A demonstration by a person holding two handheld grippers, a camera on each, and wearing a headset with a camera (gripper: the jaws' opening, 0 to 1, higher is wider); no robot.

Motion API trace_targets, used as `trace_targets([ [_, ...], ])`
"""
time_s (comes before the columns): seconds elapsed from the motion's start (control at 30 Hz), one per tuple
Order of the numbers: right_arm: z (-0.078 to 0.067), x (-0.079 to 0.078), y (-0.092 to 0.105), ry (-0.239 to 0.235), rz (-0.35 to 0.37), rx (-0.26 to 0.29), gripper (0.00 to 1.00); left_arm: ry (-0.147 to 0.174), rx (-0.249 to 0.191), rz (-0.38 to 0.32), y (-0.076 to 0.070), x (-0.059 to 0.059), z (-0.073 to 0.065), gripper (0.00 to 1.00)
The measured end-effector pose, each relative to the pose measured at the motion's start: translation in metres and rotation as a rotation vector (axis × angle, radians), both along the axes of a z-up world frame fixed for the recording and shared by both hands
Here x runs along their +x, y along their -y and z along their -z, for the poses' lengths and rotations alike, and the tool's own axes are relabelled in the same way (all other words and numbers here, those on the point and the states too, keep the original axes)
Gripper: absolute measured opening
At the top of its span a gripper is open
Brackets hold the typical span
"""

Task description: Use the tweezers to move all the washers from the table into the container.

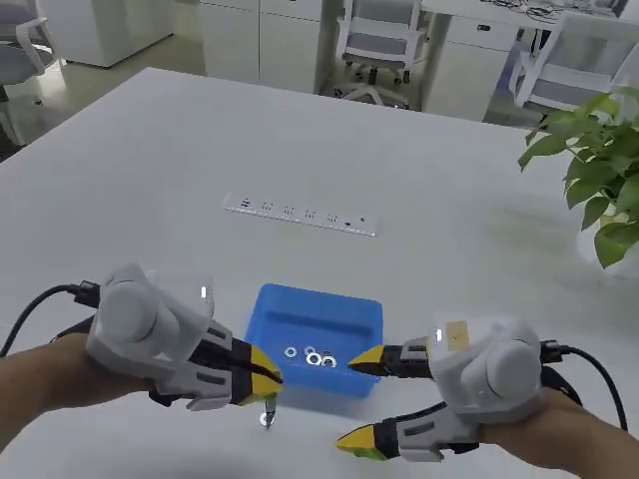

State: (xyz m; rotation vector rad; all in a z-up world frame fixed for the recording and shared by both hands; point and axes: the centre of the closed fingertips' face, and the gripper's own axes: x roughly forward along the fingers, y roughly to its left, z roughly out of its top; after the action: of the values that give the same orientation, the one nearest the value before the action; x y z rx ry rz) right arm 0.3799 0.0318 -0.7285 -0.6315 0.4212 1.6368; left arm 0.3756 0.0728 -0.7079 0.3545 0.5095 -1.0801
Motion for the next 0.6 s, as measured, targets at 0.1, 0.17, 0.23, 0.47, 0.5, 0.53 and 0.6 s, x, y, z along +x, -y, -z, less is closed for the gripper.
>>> trace_targets([
  [0.1, 0.003, 0.0, -0.007, -0.002, -0.026, -0.003, 0.46, -0.003, -0.003, 0.005, 0.0, 0.001, 0.0, 0.06],
  [0.17, 0.006, -0.001, -0.012, 0.0, -0.051, -0.009, 0.44, -0.004, -0.003, 0.008, -0.001, 0.001, 0.0, 0.06],
  [0.23, 0.008, -0.002, -0.017, 0.001, -0.07, -0.013, 0.42, -0.006, -0.002, 0.01, 0.0, 0.0, 0.0, 0.06],
  [0.47, 0.014, -0.002, -0.033, 0.005, -0.118, -0.01, 0.32, -0.021, -0.005, 0.024, 0.001, -0.002, -0.001, 0.06],
  [0.5, 0.014, -0.002, -0.037, 0.004, -0.123, -0.008, 0.3, -0.022, -0.005, 0.027, 0.001, -0.003, -0.001, 0.06],
  [0.53, 0.015, -0.002, -0.04, 0.0, -0.129, -0.006, 0.29, -0.021, -0.005, 0.029, 0.001, -0.003, -0.001, 0.06],
  [0.6, 0.017, -0.004, -0.046, -0.015, -0.142, -0.003, 0.27, -0.022, -0.007, 0.026, 0.001, -0.002, -0.001, 0.06],
])
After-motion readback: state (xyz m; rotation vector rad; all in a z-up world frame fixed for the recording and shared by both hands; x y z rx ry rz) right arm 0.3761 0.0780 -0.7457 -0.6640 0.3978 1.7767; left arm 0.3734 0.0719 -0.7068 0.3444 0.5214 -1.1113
